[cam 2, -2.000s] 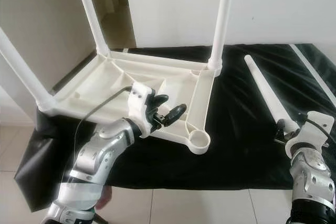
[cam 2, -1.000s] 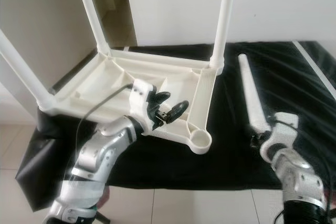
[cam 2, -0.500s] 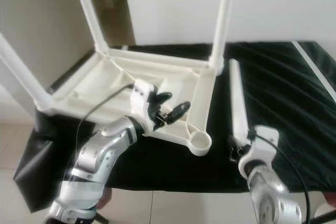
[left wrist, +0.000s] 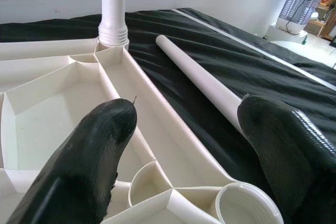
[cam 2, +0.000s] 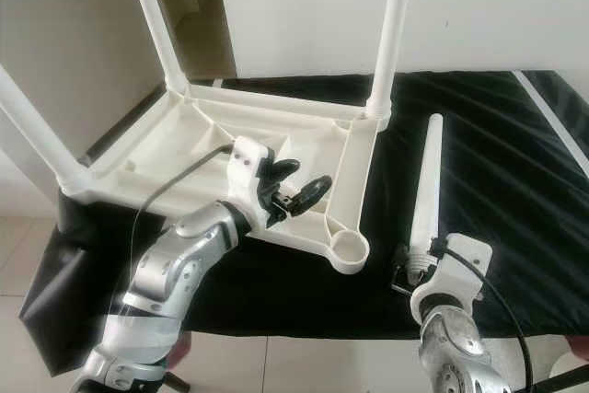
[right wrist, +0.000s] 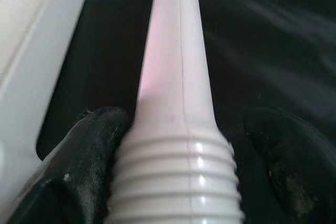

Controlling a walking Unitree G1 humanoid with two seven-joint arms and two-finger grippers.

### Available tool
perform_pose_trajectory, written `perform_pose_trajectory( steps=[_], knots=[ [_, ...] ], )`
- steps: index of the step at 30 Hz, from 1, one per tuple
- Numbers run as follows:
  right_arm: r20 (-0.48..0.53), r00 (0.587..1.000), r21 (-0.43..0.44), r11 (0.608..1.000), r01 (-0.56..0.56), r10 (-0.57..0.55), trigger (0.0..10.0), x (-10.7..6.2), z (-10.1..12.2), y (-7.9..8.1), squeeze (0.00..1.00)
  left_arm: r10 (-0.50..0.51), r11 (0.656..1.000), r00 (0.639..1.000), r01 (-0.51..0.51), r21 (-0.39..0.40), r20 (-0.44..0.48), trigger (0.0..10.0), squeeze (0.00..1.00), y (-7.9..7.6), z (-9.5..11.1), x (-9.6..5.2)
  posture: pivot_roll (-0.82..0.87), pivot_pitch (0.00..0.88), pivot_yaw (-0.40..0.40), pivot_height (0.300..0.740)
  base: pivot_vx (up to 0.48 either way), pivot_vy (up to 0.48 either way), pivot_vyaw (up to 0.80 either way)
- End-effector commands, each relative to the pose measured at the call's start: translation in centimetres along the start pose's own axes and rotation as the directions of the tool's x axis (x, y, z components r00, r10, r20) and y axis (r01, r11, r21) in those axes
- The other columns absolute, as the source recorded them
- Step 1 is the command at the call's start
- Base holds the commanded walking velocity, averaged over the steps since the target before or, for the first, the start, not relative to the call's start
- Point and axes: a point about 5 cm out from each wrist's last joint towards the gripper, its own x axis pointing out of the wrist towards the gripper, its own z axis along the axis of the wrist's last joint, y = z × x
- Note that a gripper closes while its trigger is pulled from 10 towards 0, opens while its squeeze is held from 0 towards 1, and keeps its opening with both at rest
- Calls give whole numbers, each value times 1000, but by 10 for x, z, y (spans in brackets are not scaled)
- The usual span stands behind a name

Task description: Building children table

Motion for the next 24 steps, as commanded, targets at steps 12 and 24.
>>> perform_pose_trajectory(
  steps=[12, 24],
  knots=[
    [150, 987, 57, 996, -64, 55, 10000, 15, 39, 19, 0, -14, 1000, 1000, 14, 11, 15, 10000, 0, -1, 5, 3, -37, 0, 34, 740, 0, 0, 0],
    [128, 991, 118, 993, 19, -34, 10000, 54, 53, -1, 0, -245, 967, 965, 250, 55, -91, 10000, 0, -24, -9, -9, -6, 0, 26, 740, 0, 0, 0]
  ],
)
